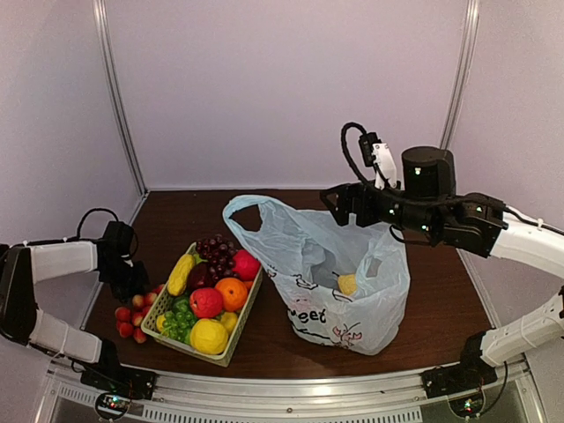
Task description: Untie the knot of the plastic bag and take out the fruit
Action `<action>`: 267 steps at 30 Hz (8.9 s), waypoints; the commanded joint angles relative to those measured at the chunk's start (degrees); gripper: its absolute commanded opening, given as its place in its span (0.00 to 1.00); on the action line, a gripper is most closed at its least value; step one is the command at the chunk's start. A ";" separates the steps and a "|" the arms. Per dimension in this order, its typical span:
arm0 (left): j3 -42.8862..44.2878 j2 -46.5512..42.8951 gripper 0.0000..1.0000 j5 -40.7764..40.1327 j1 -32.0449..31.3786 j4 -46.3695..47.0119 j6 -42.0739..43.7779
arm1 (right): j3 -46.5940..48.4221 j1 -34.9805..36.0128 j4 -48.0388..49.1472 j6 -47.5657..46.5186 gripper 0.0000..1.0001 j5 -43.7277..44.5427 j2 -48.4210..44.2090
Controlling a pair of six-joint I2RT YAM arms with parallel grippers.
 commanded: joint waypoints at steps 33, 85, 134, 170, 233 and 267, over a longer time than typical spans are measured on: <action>20.86 -35.70 0.00 39.80 0.13 -6.60 13.77 | 0.33 -0.82 -5.05 3.01 0.99 4.64 -4.13; 22.17 -4.33 0.51 37.59 -21.14 10.58 27.68 | -0.43 -0.76 -6.96 4.86 0.99 5.22 -6.96; 41.12 7.93 0.77 36.29 -31.96 7.85 24.05 | -9.31 -0.75 -24.03 11.67 0.80 1.41 -14.00; 22.84 -5.64 0.00 12.83 -51.86 27.35 11.03 | 0.74 -15.31 -20.69 -0.87 0.78 -1.82 -8.90; 11.89 -13.56 0.00 6.25 -56.47 32.54 5.89 | -2.65 3.17 0.22 2.77 0.59 -2.56 24.82; 12.57 -14.79 0.00 5.07 -56.41 29.51 4.57 | 10.37 -5.25 7.25 -18.43 0.73 -11.65 49.28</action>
